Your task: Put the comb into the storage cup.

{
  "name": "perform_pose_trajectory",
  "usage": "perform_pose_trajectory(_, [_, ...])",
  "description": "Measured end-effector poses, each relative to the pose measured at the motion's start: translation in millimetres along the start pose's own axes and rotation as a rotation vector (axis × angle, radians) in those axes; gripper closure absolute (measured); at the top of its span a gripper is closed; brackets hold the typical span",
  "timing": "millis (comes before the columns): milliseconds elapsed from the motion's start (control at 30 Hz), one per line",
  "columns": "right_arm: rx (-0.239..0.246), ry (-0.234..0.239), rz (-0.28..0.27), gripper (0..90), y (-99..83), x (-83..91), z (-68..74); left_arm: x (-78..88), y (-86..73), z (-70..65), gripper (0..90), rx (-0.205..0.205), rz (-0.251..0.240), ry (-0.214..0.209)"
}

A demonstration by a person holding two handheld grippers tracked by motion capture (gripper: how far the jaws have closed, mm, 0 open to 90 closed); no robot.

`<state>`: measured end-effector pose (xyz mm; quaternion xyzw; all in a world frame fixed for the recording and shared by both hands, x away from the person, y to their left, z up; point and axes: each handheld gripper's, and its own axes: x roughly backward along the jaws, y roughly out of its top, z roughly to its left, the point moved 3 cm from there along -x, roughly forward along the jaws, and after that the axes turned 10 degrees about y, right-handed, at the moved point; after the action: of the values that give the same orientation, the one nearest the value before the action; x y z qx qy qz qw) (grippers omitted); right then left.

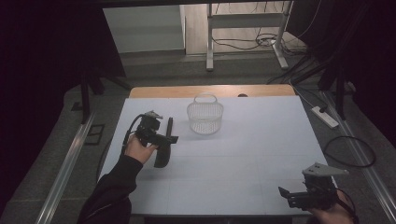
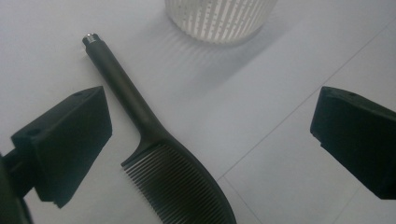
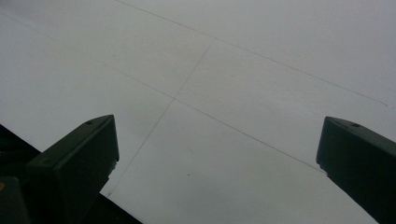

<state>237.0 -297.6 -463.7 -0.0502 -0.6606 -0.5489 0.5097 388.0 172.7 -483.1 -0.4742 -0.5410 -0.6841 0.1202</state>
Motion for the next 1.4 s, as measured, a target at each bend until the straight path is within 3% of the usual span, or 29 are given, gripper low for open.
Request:
perform_pose_trajectory(367, [0.001,0.001,0.001,0.0,0.0,0.0,0.1,-15.4,7.1,2.2,0.0,-0.02,0.039,0.035])
perform_pose_trajectory(533, [0.001,0.001,0.002,0.0,0.0,-0.2,0.2,-20.1,11.0,3.7,0.0,-0.01,0.04,0.025])
perform_pose_trajectory(1067, [0.0,-0.001,0.004,0.0,-0.1,-0.3,-0.1,-40.1,25.5,-0.5,0.0,-0.049,0.072,0.016])
perform_pose_trajectory(1167, [0.002,0.001,0.005,0.0,-0.1,-0.5,0.1,-43.5,27.3,-0.6,0.7,-0.054,0.077,0.035])
perform_pose_trajectory(1233, [0.004,0.004,0.006,0.0,-0.2,-0.4,0.5,-44.5,27.7,0.1,6.0,-0.057,0.08,0.053])
perform_pose_trajectory(1400, [0.006,0.003,0.007,0.0,-0.2,-0.5,0.5,-44.9,28.4,1.8,42.6,-0.076,0.086,0.078])
